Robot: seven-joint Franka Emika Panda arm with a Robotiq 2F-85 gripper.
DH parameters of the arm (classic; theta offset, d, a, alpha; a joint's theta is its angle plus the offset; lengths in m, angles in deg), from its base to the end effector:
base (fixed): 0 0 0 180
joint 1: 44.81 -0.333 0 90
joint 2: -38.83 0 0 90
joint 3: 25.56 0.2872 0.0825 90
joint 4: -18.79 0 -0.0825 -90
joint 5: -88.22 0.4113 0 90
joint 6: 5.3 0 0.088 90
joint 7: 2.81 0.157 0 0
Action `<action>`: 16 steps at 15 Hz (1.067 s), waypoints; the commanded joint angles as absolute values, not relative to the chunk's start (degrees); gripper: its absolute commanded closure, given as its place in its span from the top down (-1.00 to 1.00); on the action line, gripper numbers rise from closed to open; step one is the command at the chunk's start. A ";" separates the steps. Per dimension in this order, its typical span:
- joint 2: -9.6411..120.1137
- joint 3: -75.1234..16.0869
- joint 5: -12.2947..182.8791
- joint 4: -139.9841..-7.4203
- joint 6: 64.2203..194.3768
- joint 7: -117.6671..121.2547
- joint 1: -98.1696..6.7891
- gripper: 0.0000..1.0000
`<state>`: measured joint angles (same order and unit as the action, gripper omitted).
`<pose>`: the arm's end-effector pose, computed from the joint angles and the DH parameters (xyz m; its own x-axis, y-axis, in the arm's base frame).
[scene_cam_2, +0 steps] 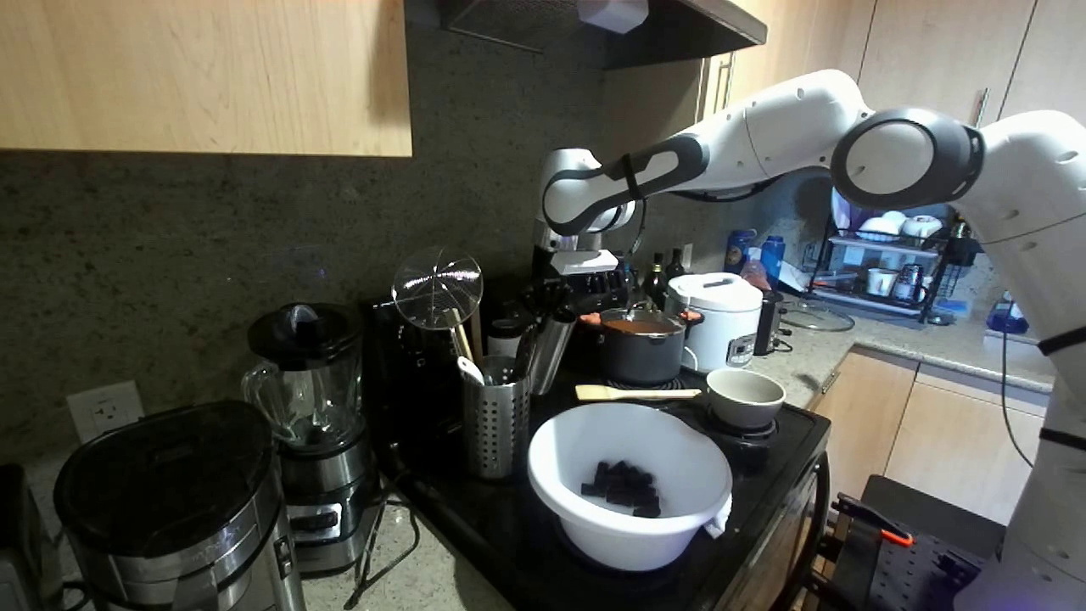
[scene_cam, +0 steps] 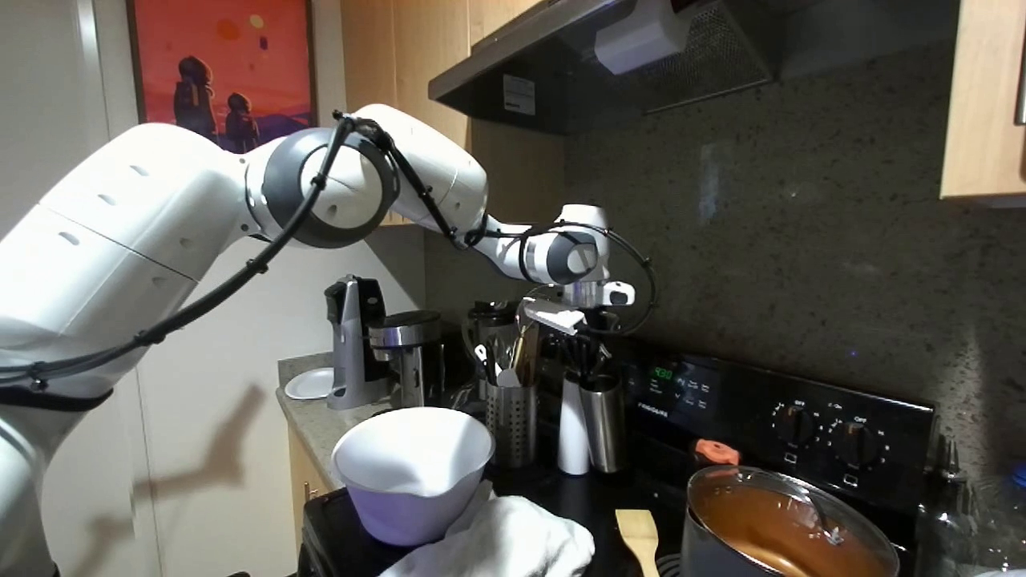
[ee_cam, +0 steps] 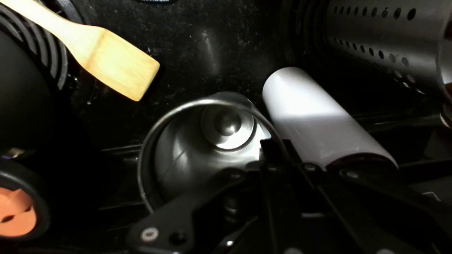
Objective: Move the silver flask backwards
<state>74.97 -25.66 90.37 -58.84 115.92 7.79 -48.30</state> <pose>0.7518 0.0481 0.2818 0.9821 -0.1447 0.1210 -0.1387 -0.9887 -0.0565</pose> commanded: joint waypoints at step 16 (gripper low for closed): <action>78.27 -28.51 88.95 -57.70 111.95 13.43 -48.81 -0.96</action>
<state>78.17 -27.96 89.63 -58.82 114.61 11.28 -48.34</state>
